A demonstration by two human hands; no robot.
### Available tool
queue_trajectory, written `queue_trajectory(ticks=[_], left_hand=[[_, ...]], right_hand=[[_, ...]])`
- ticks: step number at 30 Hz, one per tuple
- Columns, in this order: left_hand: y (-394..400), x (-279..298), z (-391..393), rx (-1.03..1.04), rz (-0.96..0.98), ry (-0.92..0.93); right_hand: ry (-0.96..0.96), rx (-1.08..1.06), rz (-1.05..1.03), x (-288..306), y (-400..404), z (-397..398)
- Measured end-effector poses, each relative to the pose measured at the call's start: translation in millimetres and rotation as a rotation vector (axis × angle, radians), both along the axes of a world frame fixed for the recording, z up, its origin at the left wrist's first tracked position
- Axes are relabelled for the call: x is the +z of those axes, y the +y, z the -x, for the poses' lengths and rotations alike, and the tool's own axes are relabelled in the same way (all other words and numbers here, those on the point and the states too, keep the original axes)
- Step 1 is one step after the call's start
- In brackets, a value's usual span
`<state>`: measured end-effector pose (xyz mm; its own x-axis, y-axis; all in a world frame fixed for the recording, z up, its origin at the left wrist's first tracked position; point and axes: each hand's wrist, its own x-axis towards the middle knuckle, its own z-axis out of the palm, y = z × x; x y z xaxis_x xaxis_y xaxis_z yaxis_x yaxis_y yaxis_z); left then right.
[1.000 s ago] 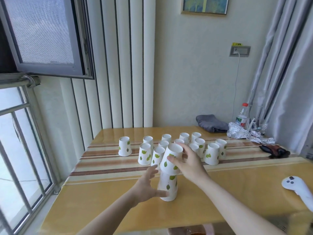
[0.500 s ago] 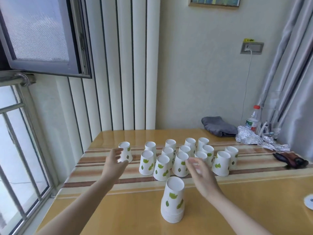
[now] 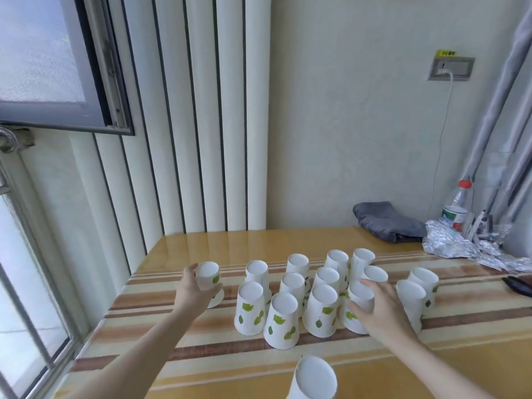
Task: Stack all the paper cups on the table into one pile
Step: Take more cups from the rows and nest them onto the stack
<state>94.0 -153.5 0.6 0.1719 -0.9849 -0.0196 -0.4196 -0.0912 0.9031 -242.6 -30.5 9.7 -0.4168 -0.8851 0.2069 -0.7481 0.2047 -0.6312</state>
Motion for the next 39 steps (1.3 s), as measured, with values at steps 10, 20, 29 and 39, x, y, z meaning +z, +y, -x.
queue_trajectory(ticks=[10,20,29,39], left_hand=[[77,63,7,0.029,0.215,0.258],[219,68,67,-0.584,0.258,0.22],[229,5,85,-0.645,0.139,0.205],[211,-13,33,-0.646,0.013,0.111]], right_hand=[[-0.06,-0.043,0.119,-17,14,-9],[-0.318,-0.146,0.271,12,63,-20],[-0.412,0.166,0.379,61,136,-29],[-0.324,0.453,0.247,42,140,-103]])
